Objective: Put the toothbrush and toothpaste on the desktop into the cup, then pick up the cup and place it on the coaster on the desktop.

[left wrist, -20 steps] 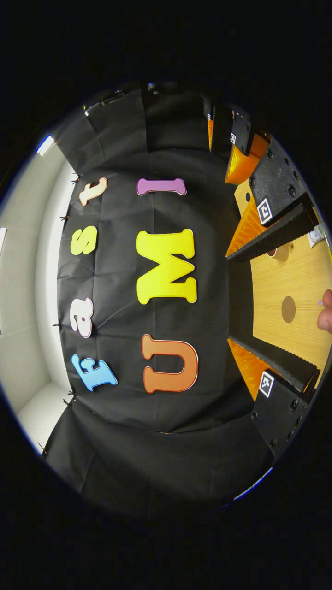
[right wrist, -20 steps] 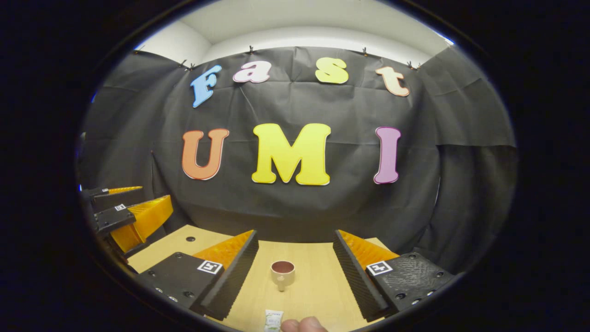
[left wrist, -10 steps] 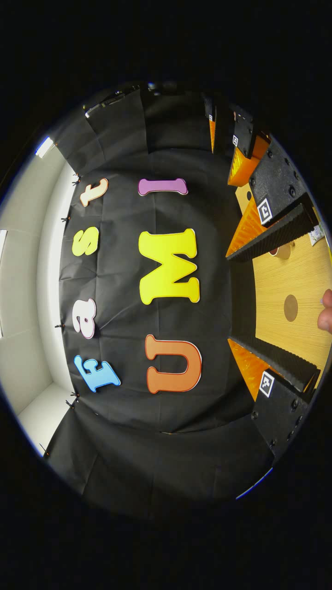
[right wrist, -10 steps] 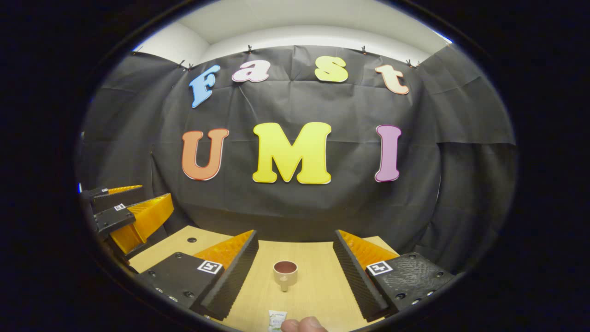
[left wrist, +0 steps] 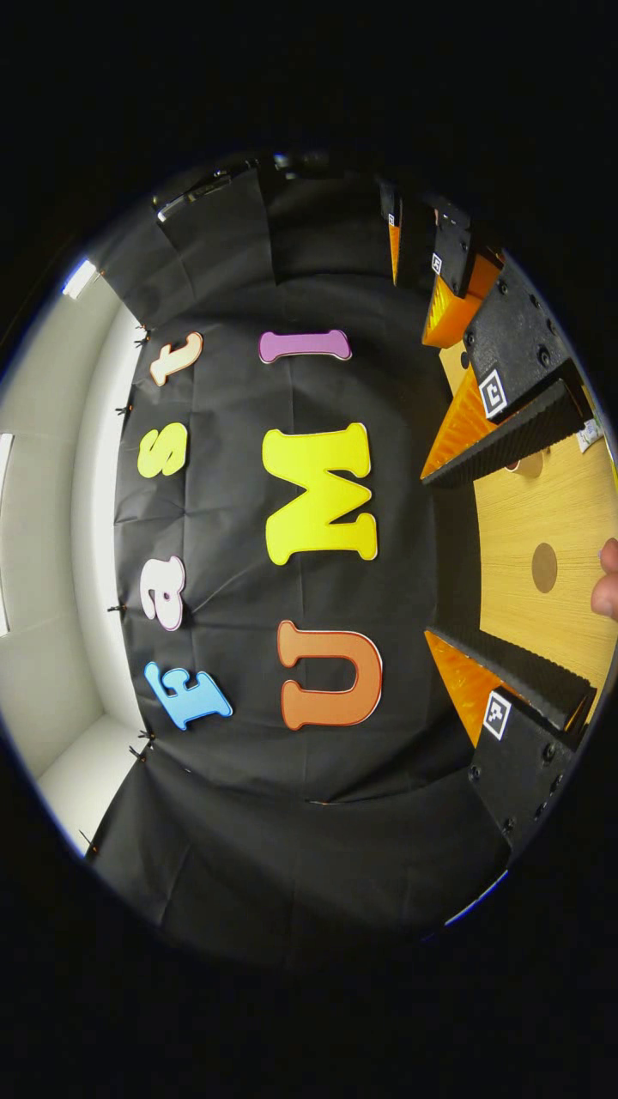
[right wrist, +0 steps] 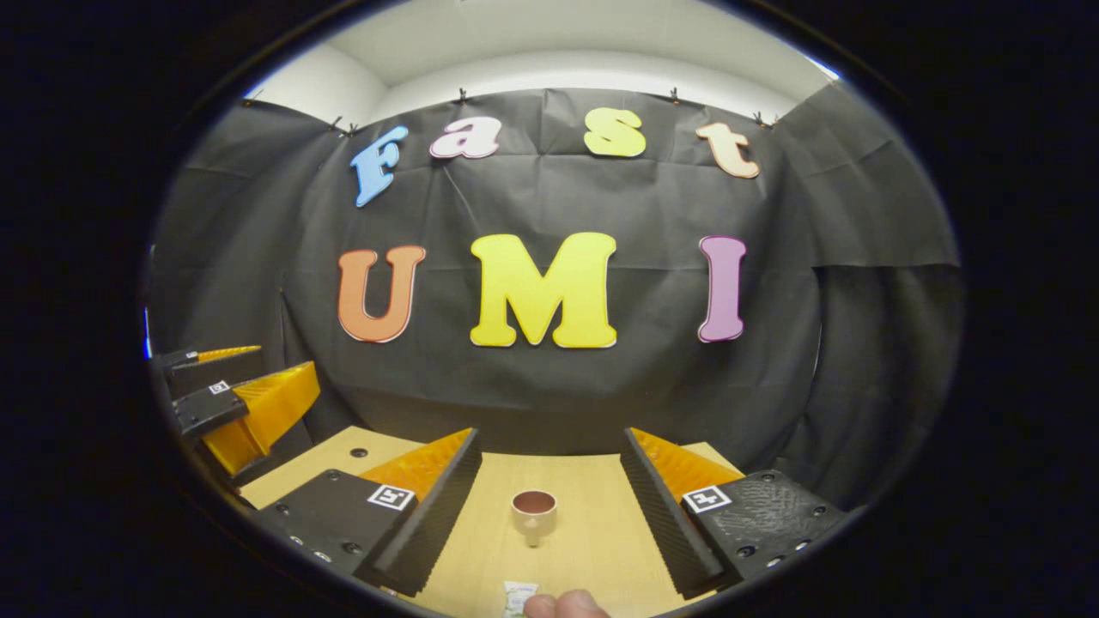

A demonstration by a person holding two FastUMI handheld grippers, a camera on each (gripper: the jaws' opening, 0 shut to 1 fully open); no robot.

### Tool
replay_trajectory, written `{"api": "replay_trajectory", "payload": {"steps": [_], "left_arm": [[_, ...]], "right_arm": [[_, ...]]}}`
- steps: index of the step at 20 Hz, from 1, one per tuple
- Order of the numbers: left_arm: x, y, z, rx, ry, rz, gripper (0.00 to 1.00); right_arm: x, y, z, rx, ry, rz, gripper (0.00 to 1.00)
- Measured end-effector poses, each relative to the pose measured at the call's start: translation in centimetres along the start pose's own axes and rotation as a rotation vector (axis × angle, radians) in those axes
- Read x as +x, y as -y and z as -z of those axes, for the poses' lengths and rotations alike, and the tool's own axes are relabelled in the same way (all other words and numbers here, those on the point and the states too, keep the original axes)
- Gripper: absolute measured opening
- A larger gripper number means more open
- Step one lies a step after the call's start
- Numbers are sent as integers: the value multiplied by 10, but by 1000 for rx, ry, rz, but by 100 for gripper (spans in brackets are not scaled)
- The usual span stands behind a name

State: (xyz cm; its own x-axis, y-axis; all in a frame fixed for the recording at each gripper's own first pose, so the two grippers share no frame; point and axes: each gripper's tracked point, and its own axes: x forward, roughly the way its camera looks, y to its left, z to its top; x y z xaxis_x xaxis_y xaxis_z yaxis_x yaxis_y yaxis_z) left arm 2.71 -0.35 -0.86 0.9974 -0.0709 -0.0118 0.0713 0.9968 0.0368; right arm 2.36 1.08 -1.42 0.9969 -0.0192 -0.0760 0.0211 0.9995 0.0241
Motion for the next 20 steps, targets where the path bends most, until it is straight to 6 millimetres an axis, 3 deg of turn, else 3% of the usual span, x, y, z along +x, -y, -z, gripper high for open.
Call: {"api": "replay_trajectory", "payload": {"steps": [20], "left_arm": [[-5, 4, 1, -19, -6, -11, 99]], "right_arm": [[-4, 12, -2, 4, 8, 5, 96]]}}
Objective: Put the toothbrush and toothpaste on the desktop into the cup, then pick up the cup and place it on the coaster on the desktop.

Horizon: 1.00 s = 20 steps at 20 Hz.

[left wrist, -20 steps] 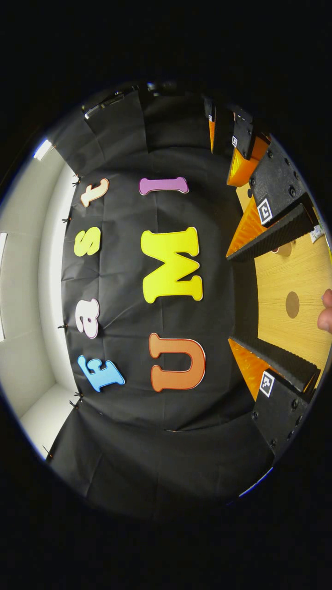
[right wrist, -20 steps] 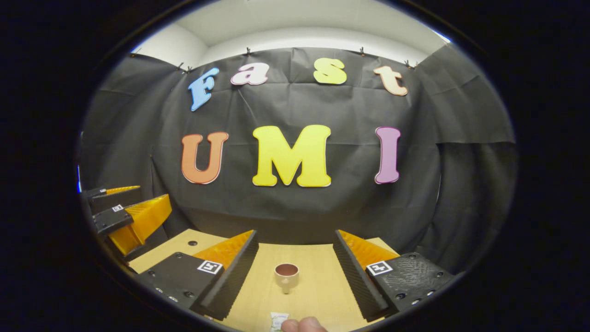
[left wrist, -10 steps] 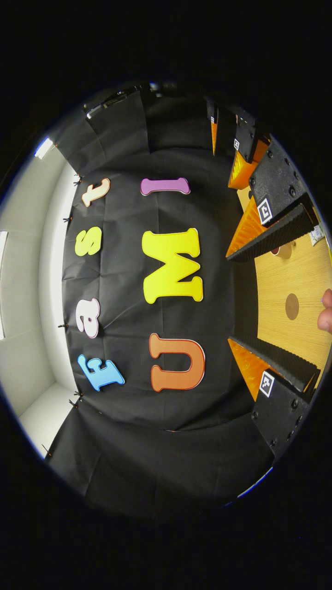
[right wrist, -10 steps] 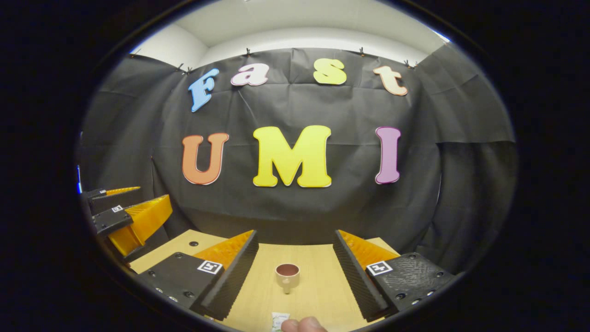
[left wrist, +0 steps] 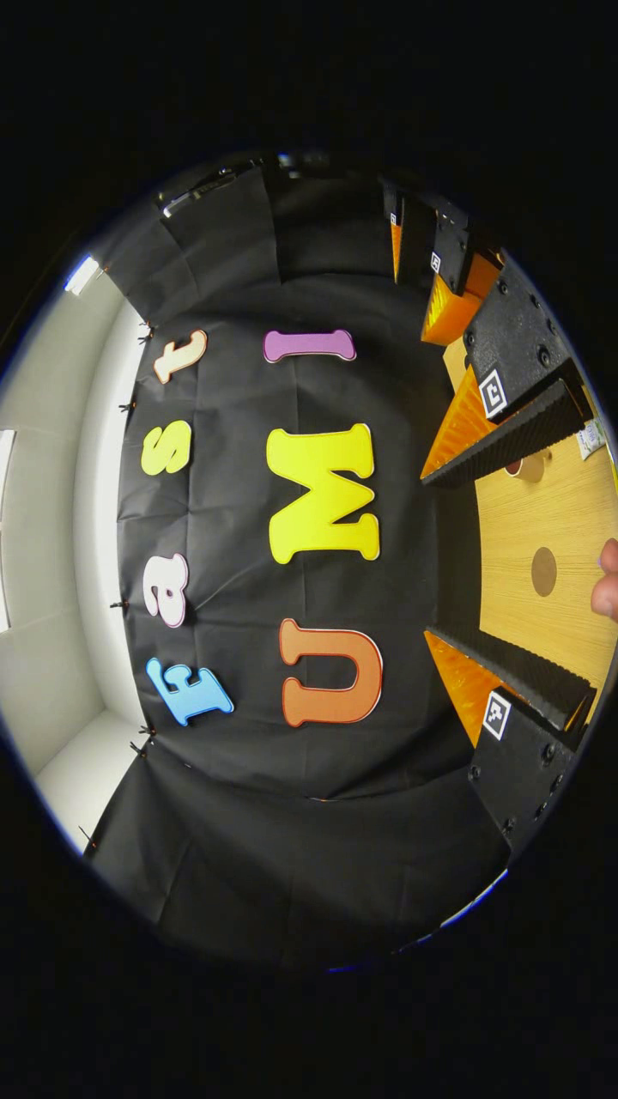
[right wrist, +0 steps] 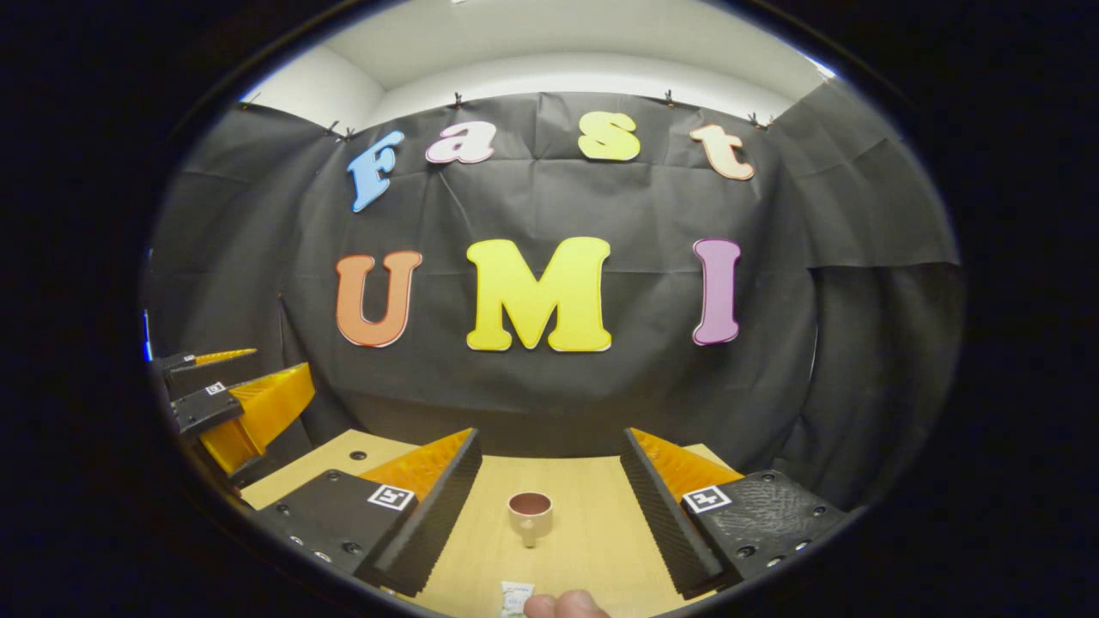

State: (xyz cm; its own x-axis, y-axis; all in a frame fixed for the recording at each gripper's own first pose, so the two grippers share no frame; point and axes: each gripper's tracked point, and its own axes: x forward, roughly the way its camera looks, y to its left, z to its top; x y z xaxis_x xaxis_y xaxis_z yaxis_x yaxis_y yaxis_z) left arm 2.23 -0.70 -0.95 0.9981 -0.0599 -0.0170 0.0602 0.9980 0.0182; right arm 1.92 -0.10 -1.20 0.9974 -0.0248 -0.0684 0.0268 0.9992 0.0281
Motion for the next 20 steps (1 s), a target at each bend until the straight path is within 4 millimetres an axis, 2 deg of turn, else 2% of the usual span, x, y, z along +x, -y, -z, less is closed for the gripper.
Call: {"api": "replay_trajectory", "payload": {"steps": [3, 6, 11, 16, 18, 20], "left_arm": [[1, -1, 14, 0, -35, -1, 99], [-1, 0, 35, 3, -83, 14, 99], [-11, 6, 91, 2, -216, 56, 99], [-26, 9, 138, -48, -378, 85, 100], [-29, 11, 154, -62, -446, 91, 100], [-39, 8, 172, -64, -514, 92, 100]], "right_arm": [[3, 5, 9, 0, -25, 2, 96], [9, 5, 32, -7, -96, -13, 96], [13, 10, 98, -17, -292, -37, 97], [1, 6, 165, -12, -549, -87, 97], [-7, 4, 184, -22, -633, -103, 97], [-7, 1, 197, -34, -697, -108, 97]]}}
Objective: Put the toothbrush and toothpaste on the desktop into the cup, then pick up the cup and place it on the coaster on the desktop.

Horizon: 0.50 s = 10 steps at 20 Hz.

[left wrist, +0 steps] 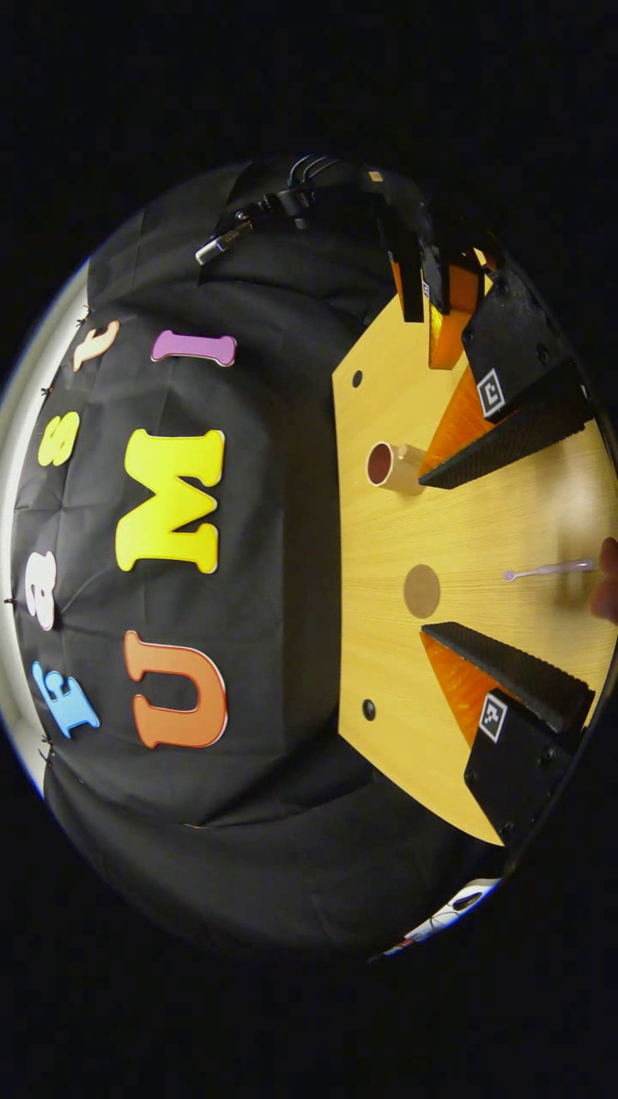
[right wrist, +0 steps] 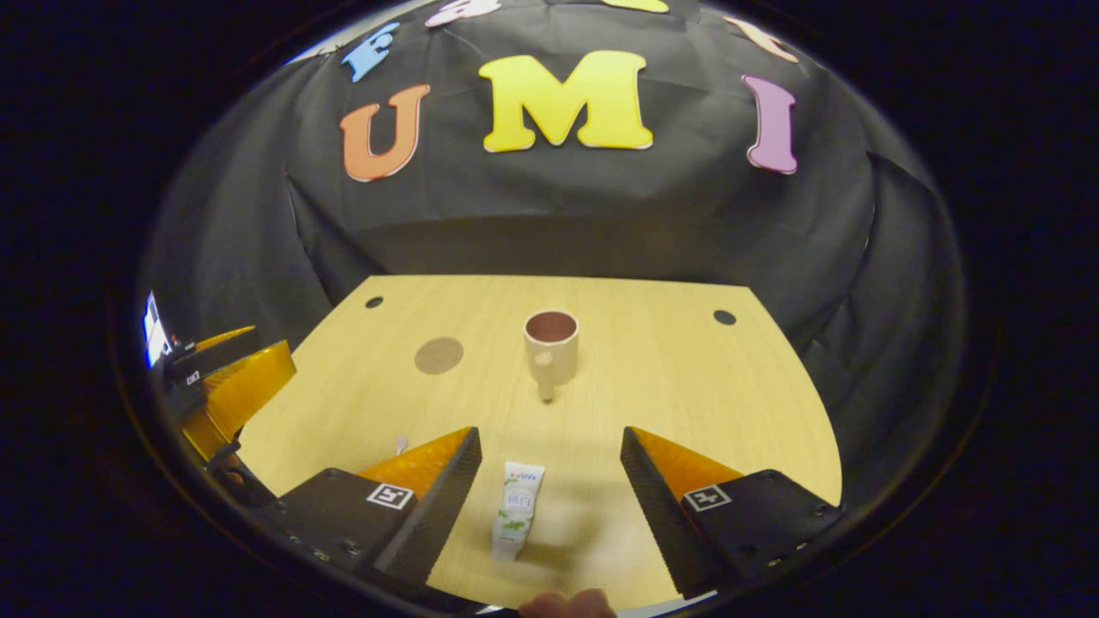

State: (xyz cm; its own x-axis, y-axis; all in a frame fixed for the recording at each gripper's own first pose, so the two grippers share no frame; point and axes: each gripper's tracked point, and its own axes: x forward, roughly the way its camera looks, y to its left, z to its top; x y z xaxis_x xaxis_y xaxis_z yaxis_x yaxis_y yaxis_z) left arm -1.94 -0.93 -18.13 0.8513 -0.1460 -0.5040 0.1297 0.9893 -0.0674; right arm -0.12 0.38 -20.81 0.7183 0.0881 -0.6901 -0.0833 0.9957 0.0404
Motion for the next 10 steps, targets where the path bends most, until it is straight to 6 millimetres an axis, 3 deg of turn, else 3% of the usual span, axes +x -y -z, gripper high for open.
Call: {"api": "replay_trajectory", "payload": {"steps": [10], "left_arm": [[-3, -2, 93, -91, -316, 10, 100]], "right_arm": [[24, -17, 82, -3, -347, -16, 95]]}}
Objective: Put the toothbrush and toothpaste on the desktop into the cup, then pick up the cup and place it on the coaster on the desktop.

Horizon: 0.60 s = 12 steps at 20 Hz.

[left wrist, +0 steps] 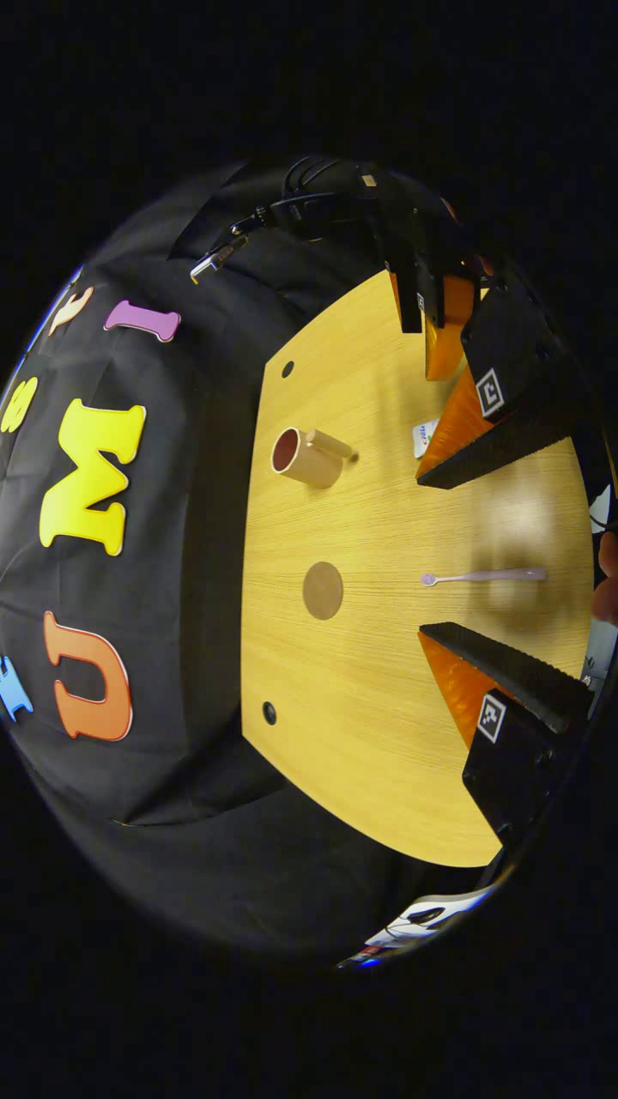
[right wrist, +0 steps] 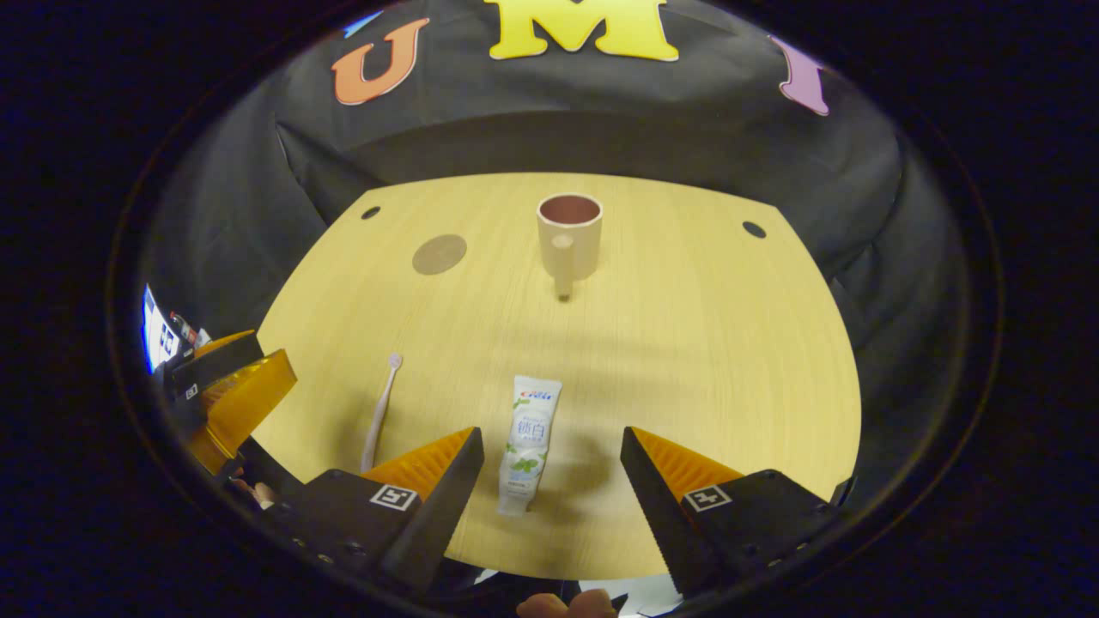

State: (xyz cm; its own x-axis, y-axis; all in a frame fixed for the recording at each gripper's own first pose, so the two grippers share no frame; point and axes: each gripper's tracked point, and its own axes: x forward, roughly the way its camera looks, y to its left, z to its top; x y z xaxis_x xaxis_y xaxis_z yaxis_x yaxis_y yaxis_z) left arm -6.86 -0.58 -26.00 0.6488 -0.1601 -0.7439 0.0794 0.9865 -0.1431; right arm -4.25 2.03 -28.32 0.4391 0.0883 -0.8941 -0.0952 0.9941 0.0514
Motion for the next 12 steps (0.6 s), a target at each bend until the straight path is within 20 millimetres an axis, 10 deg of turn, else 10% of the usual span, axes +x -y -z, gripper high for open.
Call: {"api": "replay_trajectory", "payload": {"steps": [12], "left_arm": [[5, -25, 31, -56, -124, -22, 100]], "right_arm": [[56, -21, 45, 18, -295, 40, 95]]}}
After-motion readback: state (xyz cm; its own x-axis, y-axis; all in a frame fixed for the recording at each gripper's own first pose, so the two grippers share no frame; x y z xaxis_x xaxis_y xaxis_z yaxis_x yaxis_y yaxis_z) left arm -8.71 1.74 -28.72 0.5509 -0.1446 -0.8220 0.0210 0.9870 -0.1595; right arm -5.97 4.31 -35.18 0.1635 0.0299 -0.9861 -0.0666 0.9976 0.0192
